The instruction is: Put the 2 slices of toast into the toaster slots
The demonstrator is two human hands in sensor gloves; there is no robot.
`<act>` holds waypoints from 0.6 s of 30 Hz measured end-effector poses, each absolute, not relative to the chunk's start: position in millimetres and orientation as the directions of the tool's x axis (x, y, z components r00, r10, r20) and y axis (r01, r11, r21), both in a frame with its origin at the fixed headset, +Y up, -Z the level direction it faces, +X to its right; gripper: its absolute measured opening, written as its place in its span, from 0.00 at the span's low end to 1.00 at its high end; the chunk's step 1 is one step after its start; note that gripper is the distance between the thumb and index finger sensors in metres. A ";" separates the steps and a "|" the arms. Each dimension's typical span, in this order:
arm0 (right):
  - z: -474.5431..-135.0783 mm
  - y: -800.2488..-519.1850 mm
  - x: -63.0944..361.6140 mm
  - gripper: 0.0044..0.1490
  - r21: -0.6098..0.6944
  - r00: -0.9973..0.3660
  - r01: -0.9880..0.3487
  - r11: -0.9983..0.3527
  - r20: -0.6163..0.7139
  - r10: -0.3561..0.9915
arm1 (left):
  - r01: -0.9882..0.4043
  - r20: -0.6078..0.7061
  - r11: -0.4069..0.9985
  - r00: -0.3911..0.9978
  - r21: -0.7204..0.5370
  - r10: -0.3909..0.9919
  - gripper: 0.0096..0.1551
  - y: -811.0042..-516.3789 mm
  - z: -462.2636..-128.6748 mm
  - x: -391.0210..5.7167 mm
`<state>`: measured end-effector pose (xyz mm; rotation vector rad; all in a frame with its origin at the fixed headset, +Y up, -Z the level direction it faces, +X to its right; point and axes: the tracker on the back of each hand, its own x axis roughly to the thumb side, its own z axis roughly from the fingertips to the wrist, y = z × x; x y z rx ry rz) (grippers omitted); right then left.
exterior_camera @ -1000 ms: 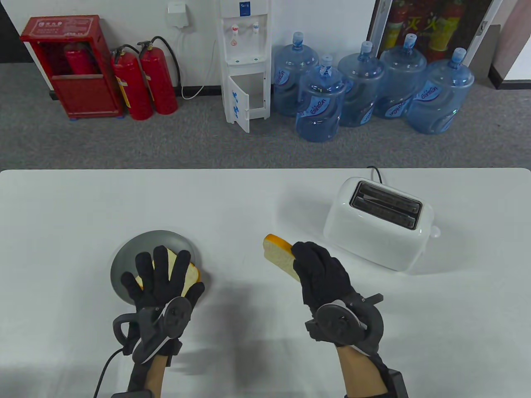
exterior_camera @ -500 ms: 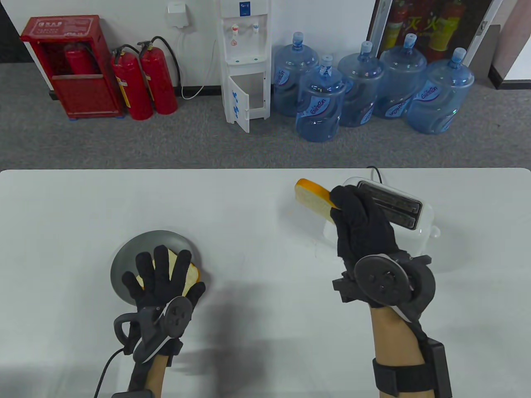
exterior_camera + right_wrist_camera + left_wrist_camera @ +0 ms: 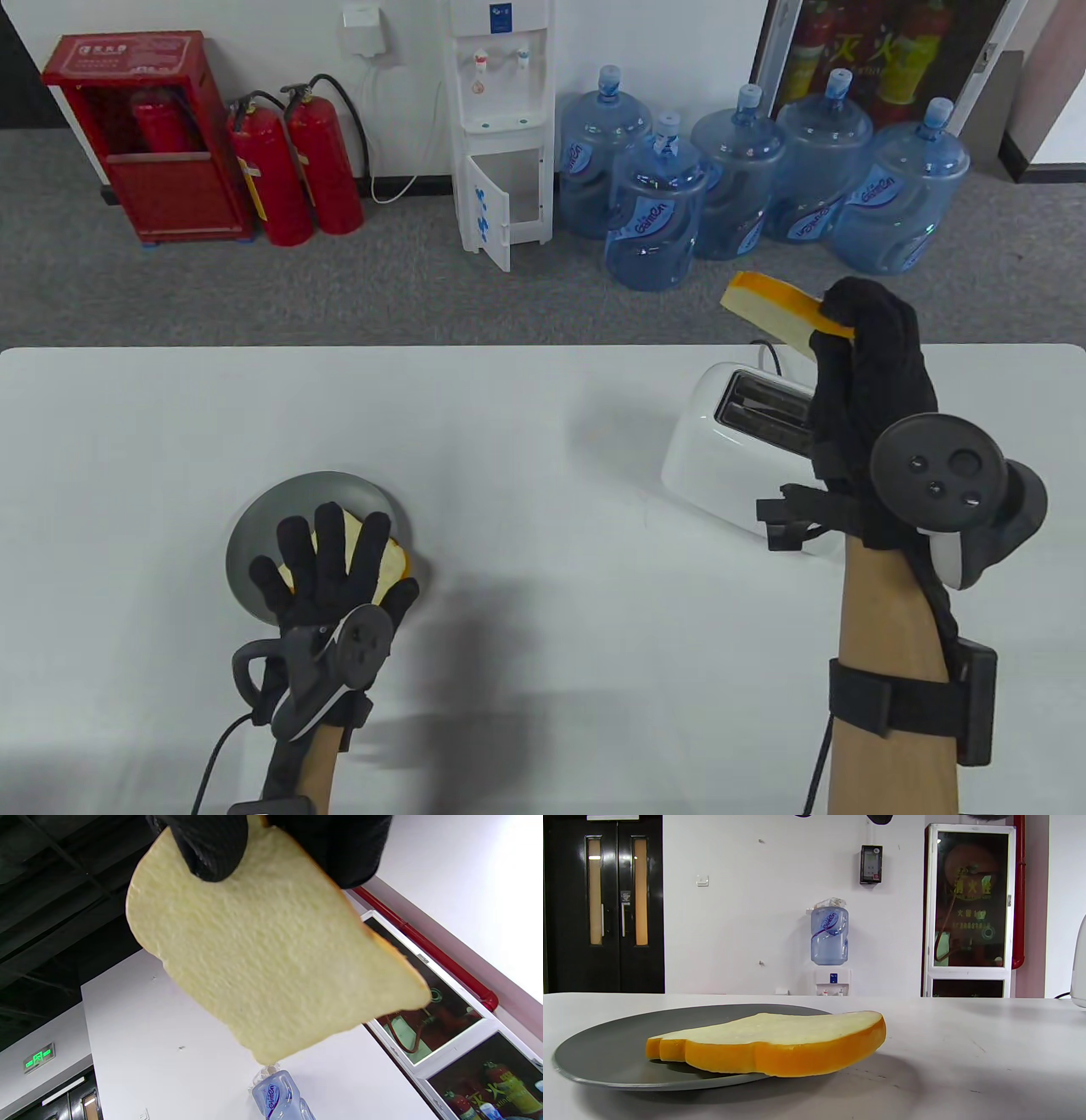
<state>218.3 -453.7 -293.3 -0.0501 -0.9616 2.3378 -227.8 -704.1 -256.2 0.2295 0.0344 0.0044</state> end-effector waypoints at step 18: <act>-345.4 -486.7 261.3 0.35 -0.575 -0.737 -0.581 -0.576 0.073 0.671 | 0.009 -0.031 0.977 1.000 0.213 -0.003 0.43 -703.3 -258.1 -227.8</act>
